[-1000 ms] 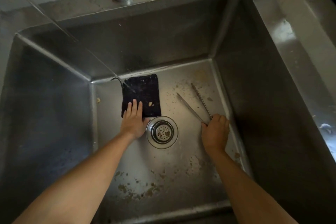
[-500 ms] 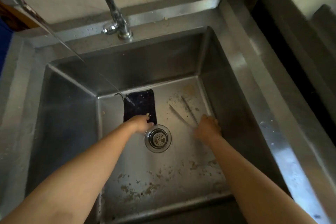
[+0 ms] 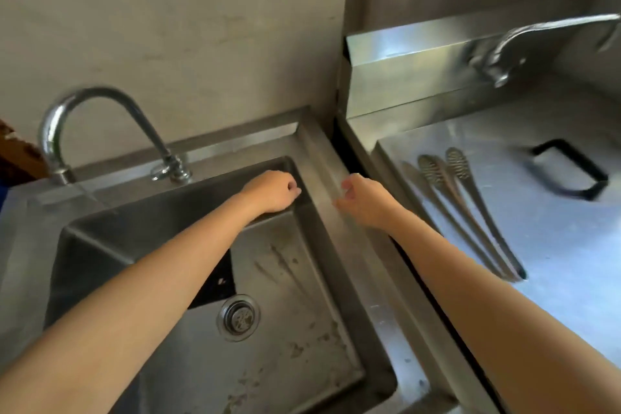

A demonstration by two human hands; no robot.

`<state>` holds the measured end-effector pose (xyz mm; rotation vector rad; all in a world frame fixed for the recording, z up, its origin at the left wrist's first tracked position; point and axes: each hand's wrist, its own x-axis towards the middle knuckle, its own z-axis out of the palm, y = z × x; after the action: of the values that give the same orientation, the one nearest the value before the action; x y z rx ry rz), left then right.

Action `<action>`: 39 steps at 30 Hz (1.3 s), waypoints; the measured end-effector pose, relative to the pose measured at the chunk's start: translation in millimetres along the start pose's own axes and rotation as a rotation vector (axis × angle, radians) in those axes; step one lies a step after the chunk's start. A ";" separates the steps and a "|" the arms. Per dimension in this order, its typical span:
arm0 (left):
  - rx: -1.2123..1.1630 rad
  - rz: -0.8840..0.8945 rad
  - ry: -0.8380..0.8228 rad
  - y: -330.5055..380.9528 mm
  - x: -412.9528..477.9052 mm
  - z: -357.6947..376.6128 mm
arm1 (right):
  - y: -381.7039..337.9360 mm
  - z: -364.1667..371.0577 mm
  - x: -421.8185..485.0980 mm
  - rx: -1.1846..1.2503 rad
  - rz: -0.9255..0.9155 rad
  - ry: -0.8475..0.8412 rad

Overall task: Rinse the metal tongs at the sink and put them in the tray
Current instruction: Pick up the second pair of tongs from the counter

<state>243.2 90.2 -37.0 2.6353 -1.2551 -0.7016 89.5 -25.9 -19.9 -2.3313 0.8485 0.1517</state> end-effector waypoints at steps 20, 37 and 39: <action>0.127 0.405 0.025 179.5 -38.0 91.2 | 136.4 -57.7 -100.0 -0.102 0.308 0.338; -1.390 -0.154 0.391 115.3 -38.9 26.8 | 68.7 -26.4 -82.1 0.084 -0.041 0.359; -1.565 -0.240 0.480 81.5 -42.3 9.5 | 44.0 -14.1 -73.9 0.104 -0.112 0.294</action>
<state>158.9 70.9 -4.8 1.4111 -0.0262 -0.5934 3.2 -20.6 -9.4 -2.3282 0.8393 -0.2831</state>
